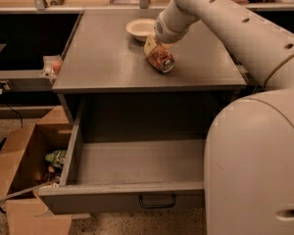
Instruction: Place coke can into top drawer
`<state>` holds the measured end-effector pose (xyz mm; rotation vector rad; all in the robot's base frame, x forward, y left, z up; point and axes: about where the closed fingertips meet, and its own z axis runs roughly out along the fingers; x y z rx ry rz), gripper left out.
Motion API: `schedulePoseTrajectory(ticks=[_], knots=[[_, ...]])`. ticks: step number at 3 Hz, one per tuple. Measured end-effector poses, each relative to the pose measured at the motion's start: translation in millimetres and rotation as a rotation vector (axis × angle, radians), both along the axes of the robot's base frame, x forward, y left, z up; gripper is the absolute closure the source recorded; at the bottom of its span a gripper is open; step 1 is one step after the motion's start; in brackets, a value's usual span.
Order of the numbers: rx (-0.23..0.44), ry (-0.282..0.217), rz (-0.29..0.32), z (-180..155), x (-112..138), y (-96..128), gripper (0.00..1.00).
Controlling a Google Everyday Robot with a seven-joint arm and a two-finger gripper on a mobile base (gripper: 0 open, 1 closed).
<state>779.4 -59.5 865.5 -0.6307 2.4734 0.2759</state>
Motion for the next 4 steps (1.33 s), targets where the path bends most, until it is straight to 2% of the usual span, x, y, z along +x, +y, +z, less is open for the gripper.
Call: schedulePoseTrajectory(ticks=[1, 2, 3, 4], knots=[[0.026, -0.024, 0.011, 14, -6, 3, 0.87], [0.054, -0.083, 0.018, 39, -15, 1, 1.0], [0.079, -0.182, 0.036, 75, -27, -5, 1.0], [0.079, -0.182, 0.036, 75, -27, -5, 1.0]])
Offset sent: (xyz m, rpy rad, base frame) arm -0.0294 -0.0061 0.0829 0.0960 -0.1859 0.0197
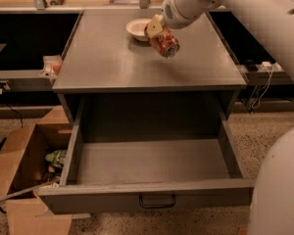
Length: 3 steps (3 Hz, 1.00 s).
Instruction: Place coke can into top drawer
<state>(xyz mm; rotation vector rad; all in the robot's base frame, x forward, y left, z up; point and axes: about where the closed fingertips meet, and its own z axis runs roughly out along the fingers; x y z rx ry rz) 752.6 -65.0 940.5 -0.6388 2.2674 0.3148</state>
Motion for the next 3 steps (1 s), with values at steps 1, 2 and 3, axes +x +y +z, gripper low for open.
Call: schedulePoseTrajectory(ticks=[1, 2, 3], knots=[[-0.003, -0.015, 0.064, 0, -17, 9, 1.0], [-0.003, -0.041, 0.188, 6, -62, 25, 1.0], [0.005, -0.06, 0.308, 9, -114, 45, 1.0]])
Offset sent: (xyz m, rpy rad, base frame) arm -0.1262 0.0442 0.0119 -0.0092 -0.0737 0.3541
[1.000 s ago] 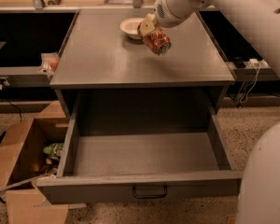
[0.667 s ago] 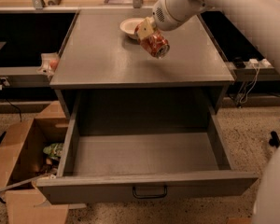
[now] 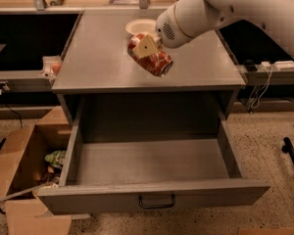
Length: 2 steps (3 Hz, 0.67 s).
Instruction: Place coke can into top drawer
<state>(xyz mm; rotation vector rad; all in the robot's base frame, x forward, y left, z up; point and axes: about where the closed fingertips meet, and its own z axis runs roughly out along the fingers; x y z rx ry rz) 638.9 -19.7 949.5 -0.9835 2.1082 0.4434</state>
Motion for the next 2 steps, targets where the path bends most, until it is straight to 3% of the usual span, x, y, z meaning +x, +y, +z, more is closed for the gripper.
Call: schedulePoseTrajectory(ticks=[2], knots=[[0.045, 0.01, 0.166, -13, -91, 33, 1.0]])
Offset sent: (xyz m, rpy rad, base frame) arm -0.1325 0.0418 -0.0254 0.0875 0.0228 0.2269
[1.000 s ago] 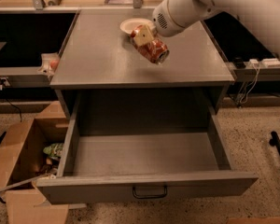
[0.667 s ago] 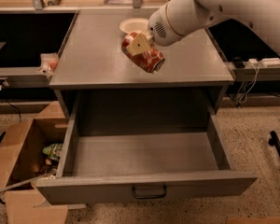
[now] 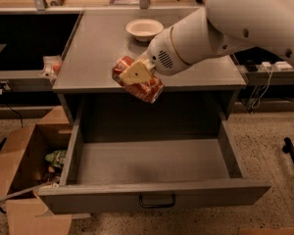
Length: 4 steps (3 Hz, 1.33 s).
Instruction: Place coke can into top drawer
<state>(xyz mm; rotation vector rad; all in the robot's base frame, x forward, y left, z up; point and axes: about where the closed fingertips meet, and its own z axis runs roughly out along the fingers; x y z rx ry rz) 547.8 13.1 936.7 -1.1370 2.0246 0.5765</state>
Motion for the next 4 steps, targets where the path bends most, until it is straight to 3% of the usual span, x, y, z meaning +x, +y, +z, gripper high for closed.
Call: schedulePoseTrajectory(ticks=[1, 3, 4], knots=[[-0.001, 0.001, 0.001, 0, 0, 1, 1.0], [-0.054, 0.143, 0.002, -101, -36, -1, 1.0], [-0.053, 0.189, -0.015, -151, -44, -6, 1.0]])
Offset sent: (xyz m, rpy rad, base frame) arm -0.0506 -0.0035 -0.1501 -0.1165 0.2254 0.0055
